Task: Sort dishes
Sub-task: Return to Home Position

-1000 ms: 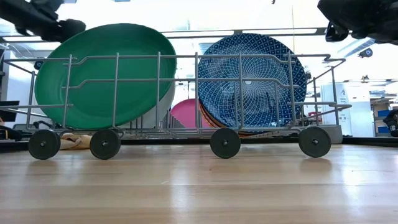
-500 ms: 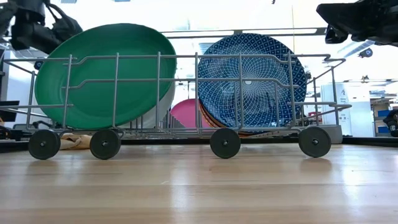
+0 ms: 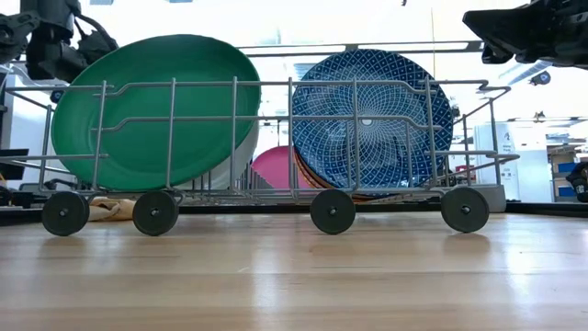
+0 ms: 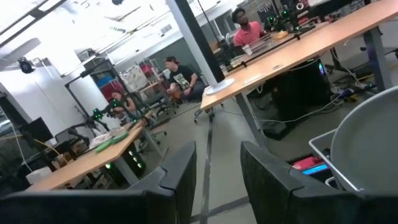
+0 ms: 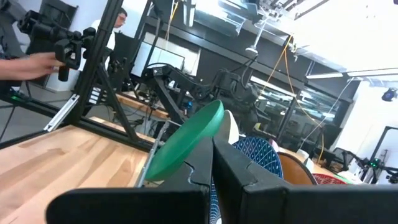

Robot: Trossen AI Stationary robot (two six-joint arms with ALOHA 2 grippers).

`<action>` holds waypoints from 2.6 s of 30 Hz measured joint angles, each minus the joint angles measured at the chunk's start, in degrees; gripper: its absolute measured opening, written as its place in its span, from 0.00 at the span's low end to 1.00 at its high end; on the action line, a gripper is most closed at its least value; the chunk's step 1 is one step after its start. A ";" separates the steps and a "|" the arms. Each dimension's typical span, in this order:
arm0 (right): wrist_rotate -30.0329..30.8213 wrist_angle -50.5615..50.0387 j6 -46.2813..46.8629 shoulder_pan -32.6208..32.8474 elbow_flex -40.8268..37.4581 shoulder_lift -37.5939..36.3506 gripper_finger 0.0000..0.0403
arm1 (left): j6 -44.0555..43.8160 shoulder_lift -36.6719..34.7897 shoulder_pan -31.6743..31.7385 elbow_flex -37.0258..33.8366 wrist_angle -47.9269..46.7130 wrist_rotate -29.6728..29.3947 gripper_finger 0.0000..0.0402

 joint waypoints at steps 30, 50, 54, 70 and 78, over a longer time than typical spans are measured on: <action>-0.85 -2.79 6.40 -0.29 0.00 -2.94 0.00 | -0.12 0.02 0.00 0.02 -0.01 -0.14 0.29; -15.82 -35.84 6.51 -10.02 -0.11 -22.89 0.00 | -0.14 -0.02 -0.02 0.04 0.01 -0.10 0.29; -12.46 -36.40 8.18 -10.66 -0.07 -22.91 0.00 | -0.14 -0.03 -0.02 0.04 -0.03 -0.11 0.29; -12.66 -36.40 16.19 -15.87 -0.07 -22.93 0.00 | -0.14 -0.02 -0.02 0.04 -0.10 -0.09 0.29; -12.63 -36.40 17.63 -15.85 -0.07 -22.91 0.00 | -0.14 -0.02 -0.02 0.04 -0.10 -0.09 0.29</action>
